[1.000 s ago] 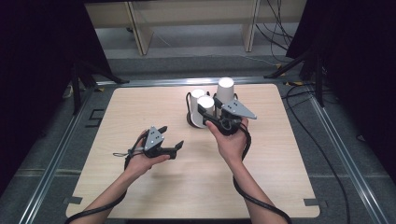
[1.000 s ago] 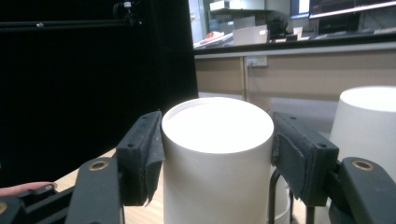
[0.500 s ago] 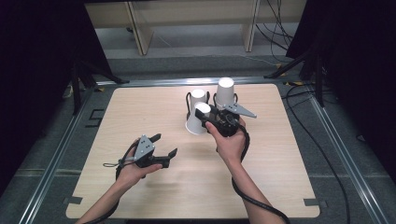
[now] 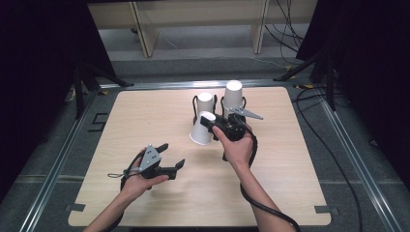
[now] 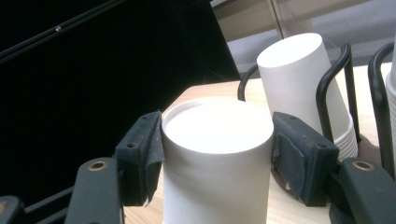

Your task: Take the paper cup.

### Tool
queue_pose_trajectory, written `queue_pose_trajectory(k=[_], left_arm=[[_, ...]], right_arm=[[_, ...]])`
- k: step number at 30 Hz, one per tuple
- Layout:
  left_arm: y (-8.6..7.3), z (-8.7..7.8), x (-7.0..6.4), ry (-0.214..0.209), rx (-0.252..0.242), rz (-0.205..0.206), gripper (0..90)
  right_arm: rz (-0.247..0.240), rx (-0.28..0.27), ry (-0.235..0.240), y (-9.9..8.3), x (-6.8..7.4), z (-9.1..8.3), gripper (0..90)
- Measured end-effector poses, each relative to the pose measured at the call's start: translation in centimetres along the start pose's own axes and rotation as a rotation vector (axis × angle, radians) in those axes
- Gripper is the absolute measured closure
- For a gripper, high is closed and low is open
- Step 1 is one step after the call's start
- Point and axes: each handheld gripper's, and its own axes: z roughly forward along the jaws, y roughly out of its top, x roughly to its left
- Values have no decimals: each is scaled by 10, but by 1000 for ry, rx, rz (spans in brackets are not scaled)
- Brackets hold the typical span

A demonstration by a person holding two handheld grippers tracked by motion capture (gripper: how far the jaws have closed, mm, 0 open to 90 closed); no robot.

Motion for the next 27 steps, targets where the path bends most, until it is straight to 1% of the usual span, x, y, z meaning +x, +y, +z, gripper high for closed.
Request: queue_pose_trajectory(k=[1, 3, 4, 5, 6, 7, 8, 9, 10, 11, 12, 13, 14, 15, 16, 17, 18, 19, 21, 22, 23, 25, 26, 27], left_arm=[[1, -1, 0, 2, 14, 7, 141], [1, 1, -1, -5, 3, 6, 141], [1, 3, -2, -15, -13, 4, 141], [1, 4, -3, -16, -10, 5, 141], [1, 5, -4, -17, -7, 5, 141], [1, 6, -5, -22, 0, 10, 141], [1, 7, -6, -29, -4, 10, 139], [2, 10, -9, -42, -23, 6, 136], [3, 10, -10, -44, -8, 11, 134], [4, 12, -12, -55, -16, 7, 132], [4, 14, -13, -62, -22, 7, 131], [6, 15, -15, -65, -17, 11, 130], [7, 16, -16, -66, -21, 11, 130], [8, 20, -17, -71, -40, 6, 130], [9, 20, -18, -68, -26, 11, 130], [10, 22, -19, -69, -28, 12, 130], [11, 24, -20, -73, -41, 11, 130], [12, 25, -20, -73, -30, 16, 129], [12, 29, -22, -75, -31, 21, 128], [12, 30, -22, -76, -32, 18, 127], [11, 33, -22, -76, -34, 19, 125], [11, 36, -22, -74, -28, 19, 122], [11, 38, -22, -70, -30, 20, 121], [10, 40, -22, -70, -37, 16, 117]], right_arm=[[-8, -1, 2, 0, -1, 0, 363], [19, 8, -3, -2, -2, 0, 364], [23, 9, 3, -2, -3, 0, 364], [26, 8, 6, -3, -4, 0, 364], [29, 19, -6, -3, -4, 0, 363], [41, 19, 1, -4, -5, 0, 363], [39, 17, 0, -5, -7, 1, 364], [53, 24, 0, -5, -7, 0, 364], [58, 33, -9, -6, -9, 0, 364], [56, 32, -15, -6, -9, 0, 364], [66, 31, -8, -6, -10, 0, 364], [78, 31, -1, -7, -10, -1, 364], [86, 35, -13, -7, -10, -1, 364], [84, 40, -16, -7, -11, -1, 364], [99, 41, -29, -8, -12, -2, 364], [106, 43, -27, -8, -13, -3, 364], [107, 45, -29, -9, -14, -4, 363], [116, 38, -26, -10, -16, -4, 363], [131, 45, -36, -11, -18, -6, 364], [153, 48, -46, -12, -18, -7, 364], [150, 43, -39, -12, -20, -8, 364], [167, 41, -48, -13, -22, -11, 364], [162, 36, -56, -13, -24, -11, 364], [175, 34, -45, -14, -25, -14, 364]])
